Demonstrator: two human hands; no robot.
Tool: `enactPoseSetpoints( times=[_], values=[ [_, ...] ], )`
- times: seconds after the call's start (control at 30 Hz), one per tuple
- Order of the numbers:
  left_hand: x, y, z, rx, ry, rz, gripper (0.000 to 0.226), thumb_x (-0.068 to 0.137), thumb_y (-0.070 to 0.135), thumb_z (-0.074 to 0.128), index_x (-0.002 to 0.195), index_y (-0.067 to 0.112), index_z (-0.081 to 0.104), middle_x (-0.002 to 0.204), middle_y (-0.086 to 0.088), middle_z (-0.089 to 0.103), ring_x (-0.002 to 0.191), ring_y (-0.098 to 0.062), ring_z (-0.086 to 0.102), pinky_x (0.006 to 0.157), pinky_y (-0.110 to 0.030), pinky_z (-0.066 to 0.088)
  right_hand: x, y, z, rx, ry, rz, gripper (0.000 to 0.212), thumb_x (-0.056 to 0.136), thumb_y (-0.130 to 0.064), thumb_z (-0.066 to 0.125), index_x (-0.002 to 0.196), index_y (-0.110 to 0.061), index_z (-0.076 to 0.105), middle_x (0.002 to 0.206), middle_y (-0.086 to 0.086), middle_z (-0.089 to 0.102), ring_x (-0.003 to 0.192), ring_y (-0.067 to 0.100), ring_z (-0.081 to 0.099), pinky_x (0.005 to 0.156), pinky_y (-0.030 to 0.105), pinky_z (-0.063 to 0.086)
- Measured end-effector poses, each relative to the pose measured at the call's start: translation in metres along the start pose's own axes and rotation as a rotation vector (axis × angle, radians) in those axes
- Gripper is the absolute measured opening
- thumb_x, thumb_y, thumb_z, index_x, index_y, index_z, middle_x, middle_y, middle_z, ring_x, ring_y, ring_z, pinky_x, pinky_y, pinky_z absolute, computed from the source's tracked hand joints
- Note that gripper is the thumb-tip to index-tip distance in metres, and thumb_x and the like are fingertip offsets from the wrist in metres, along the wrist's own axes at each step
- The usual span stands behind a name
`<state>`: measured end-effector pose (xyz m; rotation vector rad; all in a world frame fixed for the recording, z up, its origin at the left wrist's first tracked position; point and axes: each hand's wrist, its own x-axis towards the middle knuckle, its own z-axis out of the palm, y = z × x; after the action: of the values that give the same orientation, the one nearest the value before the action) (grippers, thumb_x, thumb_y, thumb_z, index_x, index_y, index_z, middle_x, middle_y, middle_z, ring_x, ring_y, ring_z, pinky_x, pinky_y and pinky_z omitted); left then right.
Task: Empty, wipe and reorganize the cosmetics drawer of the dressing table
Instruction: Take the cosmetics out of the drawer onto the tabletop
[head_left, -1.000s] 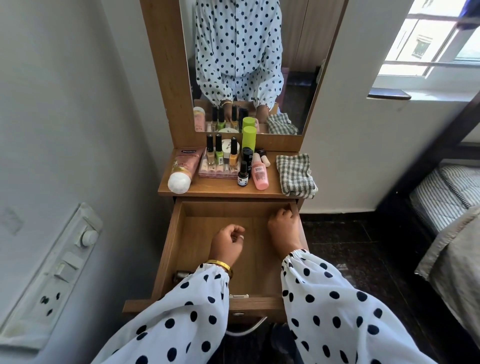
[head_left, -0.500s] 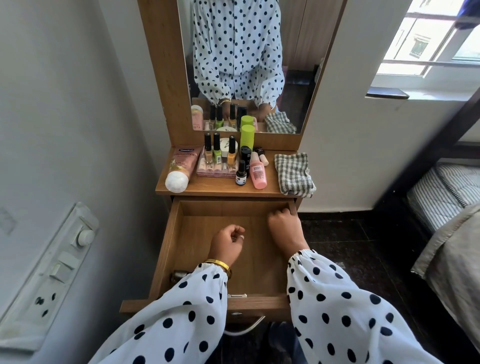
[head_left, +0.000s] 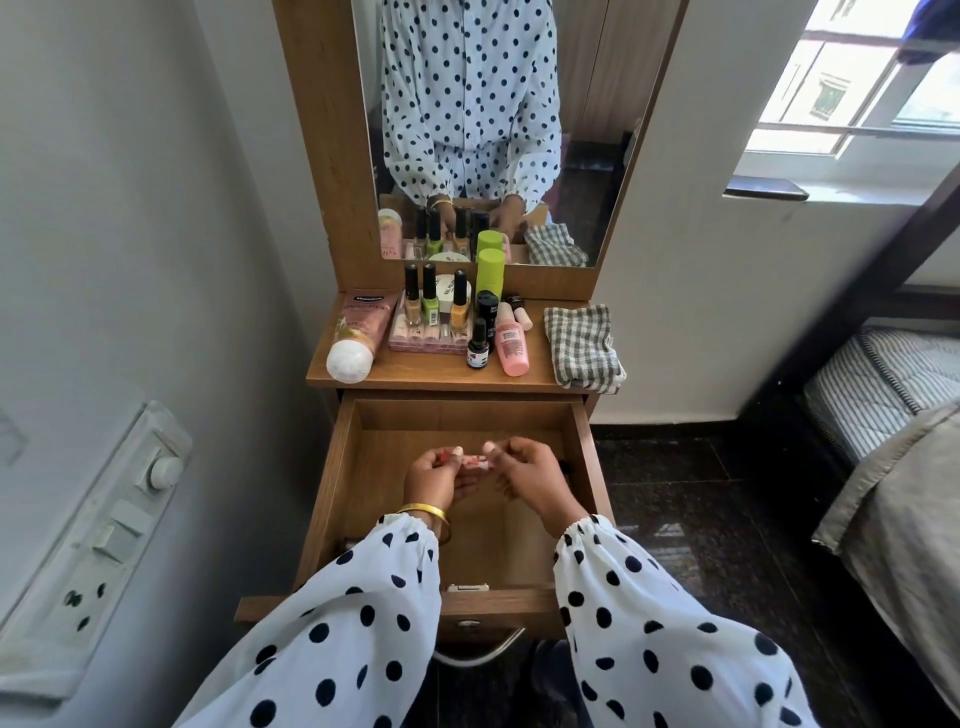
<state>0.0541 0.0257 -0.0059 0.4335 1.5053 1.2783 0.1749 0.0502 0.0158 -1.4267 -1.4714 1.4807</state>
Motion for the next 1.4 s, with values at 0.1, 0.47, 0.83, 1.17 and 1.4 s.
enactPoseSetpoints(
  times=[0.1,0.47,0.83,1.17,1.4],
  values=[
    [0.005,-0.001,-0.002,0.057,0.1,0.042,0.007,0.091,0.009,0.052,0.098,0.008,0.054,0.102,-0.021,0.065,0.063,-0.016,0.061,0.057,-0.022,0.054,0.009,0.004,-0.012,-0.269,0.222,0.028,0.027,0.096,-0.028,0.048,0.085,-0.008,0.062,0.082,0.011,0.063,0.072,0.024,0.061,0.066,0.035,0.052],
    [0.003,0.0,-0.003,0.083,0.161,0.029,0.024,0.087,-0.001,0.055,0.111,0.001,0.056,0.117,-0.021,0.061,0.098,-0.032,0.064,0.075,-0.031,0.054,0.01,0.018,-0.01,-1.231,0.179,0.061,0.032,0.096,0.002,0.037,0.125,0.001,0.049,0.124,0.02,0.051,0.112,0.029,0.056,0.09,0.034,0.05],
    [-0.002,0.001,-0.003,0.116,0.154,0.039,0.024,0.085,-0.004,0.056,0.109,0.001,0.058,0.118,-0.02,0.06,0.105,-0.033,0.062,0.085,-0.036,0.053,0.008,0.018,-0.018,-1.144,0.039,-0.054,0.035,0.092,0.004,0.042,0.127,0.002,0.046,0.129,0.022,0.046,0.113,0.032,0.054,0.095,0.035,0.046],
    [-0.008,0.005,-0.003,0.179,0.153,0.077,0.03,0.083,-0.003,0.059,0.112,0.002,0.057,0.12,-0.018,0.059,0.11,-0.031,0.059,0.088,-0.037,0.053,0.006,0.019,-0.018,-0.848,0.08,0.054,0.026,0.091,-0.022,0.055,0.107,-0.001,0.052,0.103,0.015,0.063,0.096,0.031,0.06,0.07,0.03,0.042],
    [-0.024,0.015,-0.011,0.384,0.118,0.24,0.024,0.083,0.003,0.062,0.106,0.01,0.061,0.114,-0.013,0.062,0.11,-0.029,0.058,0.094,-0.046,0.051,0.004,0.002,-0.013,-0.479,0.14,-0.095,0.006,0.078,-0.006,0.07,0.082,-0.009,0.067,0.082,0.001,0.063,0.079,0.012,0.057,0.072,0.02,0.044]
  ],
)
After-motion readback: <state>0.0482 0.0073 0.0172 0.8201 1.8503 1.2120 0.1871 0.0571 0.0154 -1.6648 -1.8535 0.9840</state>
